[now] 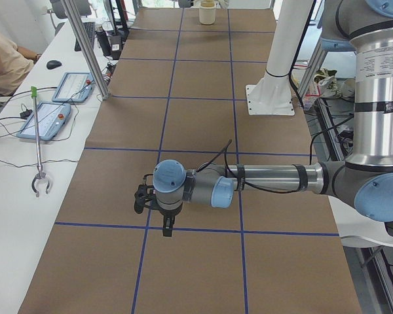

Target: Left arm hands cup to right arm to dump lemon

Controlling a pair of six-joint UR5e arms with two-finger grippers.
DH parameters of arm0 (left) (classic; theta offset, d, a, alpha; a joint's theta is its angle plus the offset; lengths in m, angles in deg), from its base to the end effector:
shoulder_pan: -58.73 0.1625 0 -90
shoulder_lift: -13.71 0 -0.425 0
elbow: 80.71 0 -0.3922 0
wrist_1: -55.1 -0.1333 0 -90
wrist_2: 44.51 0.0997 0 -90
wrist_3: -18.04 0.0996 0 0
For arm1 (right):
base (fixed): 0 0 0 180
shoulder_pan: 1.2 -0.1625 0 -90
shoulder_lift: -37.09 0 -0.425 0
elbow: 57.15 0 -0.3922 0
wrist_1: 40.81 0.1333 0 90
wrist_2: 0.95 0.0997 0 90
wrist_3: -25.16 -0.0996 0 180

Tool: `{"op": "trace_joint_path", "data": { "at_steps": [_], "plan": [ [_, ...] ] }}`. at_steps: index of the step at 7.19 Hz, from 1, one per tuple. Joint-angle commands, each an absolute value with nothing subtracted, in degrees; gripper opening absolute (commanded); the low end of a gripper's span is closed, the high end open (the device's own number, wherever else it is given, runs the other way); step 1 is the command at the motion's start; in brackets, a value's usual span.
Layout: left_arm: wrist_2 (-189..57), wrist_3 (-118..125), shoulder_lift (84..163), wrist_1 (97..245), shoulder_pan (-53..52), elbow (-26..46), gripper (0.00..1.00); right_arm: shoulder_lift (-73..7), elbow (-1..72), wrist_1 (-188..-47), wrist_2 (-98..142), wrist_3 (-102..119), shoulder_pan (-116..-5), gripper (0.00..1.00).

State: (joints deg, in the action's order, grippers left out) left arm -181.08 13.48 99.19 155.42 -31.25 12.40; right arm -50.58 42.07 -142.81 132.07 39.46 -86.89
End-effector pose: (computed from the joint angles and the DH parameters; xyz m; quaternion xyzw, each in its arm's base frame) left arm -0.0608 -0.4677 0.6480 0.0555 0.3966 -0.0056 0.9163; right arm 0.0275 -0.5042 0.5822 0.0283 -0.3656 -0.1490 0.9183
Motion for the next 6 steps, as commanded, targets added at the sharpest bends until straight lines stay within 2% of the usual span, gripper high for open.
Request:
{"op": "trace_joint_path", "data": {
  "at_steps": [1, 6],
  "plan": [
    [-175.86, 13.47, 101.93, 154.77, -30.49, 12.45, 1.00, -50.80, 40.94, -142.50, 132.20, 39.49, -85.41, 1.00],
    [-175.38, 13.47, 102.04, 151.96, -30.39, 13.33, 1.00, -51.49, 41.02, -142.41, 131.94, 39.66, -84.78, 1.00]
  ]
}}
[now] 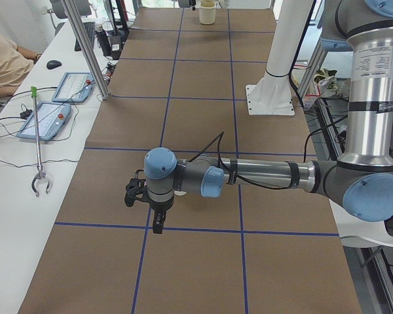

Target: Left arm hands cup to right arm to dump lemon

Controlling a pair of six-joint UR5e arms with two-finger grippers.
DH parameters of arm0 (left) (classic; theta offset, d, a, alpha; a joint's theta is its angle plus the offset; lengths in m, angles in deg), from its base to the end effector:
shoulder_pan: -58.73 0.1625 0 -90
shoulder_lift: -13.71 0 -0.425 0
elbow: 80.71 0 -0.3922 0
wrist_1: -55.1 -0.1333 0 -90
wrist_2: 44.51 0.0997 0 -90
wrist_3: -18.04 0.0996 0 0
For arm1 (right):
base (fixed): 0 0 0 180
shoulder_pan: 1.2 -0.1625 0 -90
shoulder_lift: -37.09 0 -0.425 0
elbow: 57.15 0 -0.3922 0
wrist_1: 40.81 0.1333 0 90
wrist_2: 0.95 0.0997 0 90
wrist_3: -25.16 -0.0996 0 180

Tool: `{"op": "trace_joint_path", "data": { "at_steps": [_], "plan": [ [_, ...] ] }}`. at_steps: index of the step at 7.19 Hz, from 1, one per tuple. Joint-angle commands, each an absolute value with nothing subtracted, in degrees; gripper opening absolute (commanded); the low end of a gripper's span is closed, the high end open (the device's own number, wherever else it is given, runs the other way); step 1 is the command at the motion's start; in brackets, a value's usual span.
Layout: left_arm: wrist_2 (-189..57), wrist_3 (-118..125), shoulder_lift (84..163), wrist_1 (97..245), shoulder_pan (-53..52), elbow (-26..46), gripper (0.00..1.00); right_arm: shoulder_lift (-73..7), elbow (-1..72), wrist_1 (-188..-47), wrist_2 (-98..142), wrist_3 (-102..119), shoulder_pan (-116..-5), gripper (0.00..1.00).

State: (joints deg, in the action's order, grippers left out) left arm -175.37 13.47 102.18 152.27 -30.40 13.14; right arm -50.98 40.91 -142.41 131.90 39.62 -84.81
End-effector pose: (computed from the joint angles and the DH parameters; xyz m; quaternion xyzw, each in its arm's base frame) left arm -0.0607 -0.4923 0.6293 0.0609 0.3512 -0.0013 0.9343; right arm 0.0097 -0.5024 0.5950 0.0127 -0.3653 -0.1634 0.9164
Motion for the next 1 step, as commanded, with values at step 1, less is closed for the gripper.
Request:
{"op": "trace_joint_path", "data": {
  "at_steps": [1],
  "plan": [
    [-175.73, 13.47, 101.70, 151.96, -30.39, 13.50, 1.00, -51.59, 41.28, -142.41, 132.11, 39.66, -84.78, 1.00]
  ]
}}
